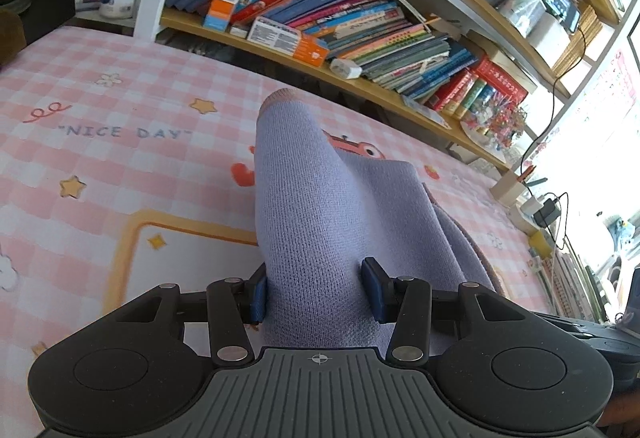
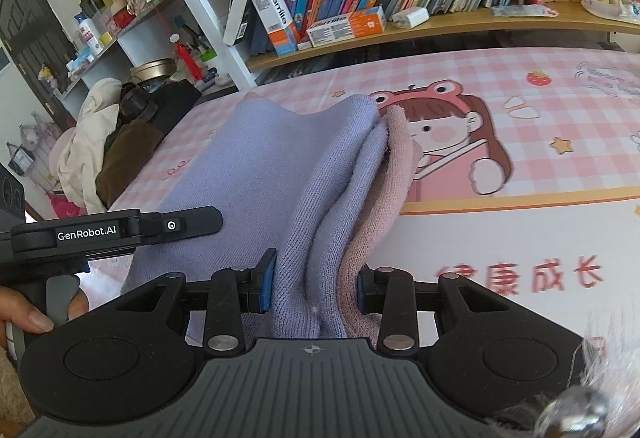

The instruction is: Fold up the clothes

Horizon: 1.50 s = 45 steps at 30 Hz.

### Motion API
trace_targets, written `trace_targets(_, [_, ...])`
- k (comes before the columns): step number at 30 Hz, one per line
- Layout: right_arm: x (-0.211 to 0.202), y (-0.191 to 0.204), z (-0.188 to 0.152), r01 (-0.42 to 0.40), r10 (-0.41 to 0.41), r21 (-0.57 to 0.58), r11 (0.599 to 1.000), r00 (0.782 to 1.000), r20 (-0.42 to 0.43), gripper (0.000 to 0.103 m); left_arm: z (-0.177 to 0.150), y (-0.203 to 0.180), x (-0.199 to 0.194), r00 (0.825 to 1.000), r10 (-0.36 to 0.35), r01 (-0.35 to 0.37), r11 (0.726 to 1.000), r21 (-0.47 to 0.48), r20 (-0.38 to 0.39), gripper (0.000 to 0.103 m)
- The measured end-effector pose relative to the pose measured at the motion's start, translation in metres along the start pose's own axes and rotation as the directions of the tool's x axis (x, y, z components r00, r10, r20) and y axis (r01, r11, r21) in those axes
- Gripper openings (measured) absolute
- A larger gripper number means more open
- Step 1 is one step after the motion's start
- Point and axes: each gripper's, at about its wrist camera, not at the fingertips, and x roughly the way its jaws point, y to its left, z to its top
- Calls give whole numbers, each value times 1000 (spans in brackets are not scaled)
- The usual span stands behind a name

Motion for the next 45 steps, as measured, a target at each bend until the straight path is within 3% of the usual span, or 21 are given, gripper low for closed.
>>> trace_targets(14, [49,59,9,24,-24,-1,1000,999,47,33,41,70,-4,999,-41,41,999,27,-12,45])
trace_targets(26, [107,76,80,44,-36,-91,995,996,87,33,111,111,31,995,-90,89,996,19,50,45])
trace_targets(36, [190,71,132,42,-31,-149,988,996,79,33,160,150,86,996,-34,35,999,-11,83,45])
trace_targets(45, [245,78,152,32,-17,-173,984,996,92,33,187,190,113,996,7,-3,999,-41,87,45])
